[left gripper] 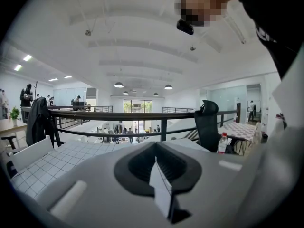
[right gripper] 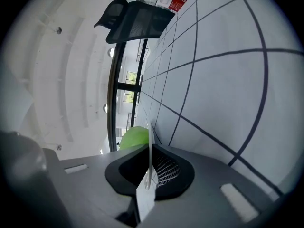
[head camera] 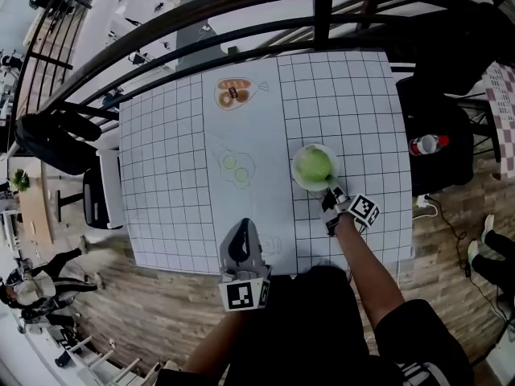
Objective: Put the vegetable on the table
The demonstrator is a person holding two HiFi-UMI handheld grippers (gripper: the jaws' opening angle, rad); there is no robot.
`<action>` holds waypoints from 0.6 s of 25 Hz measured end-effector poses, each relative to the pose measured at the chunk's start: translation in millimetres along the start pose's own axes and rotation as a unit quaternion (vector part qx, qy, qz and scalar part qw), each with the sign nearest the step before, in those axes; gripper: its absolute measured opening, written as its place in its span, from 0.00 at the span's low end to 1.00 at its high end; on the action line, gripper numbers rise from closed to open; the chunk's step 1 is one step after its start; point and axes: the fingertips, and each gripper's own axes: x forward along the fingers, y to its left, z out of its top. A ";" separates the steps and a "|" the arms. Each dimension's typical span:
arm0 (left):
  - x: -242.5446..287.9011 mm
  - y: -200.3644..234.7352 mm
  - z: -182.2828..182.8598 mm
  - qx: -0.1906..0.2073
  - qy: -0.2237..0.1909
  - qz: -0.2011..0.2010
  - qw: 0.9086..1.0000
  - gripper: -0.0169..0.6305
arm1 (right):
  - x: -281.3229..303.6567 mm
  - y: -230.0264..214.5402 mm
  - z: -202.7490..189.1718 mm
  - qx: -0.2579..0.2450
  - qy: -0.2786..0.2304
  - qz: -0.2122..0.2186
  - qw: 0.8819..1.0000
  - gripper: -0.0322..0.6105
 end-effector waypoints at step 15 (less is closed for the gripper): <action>-18.9 6.5 -0.4 -0.004 -0.006 0.014 1.000 0.04 | -2.2 -12.2 -8.6 0.023 -0.003 -0.077 0.997 0.06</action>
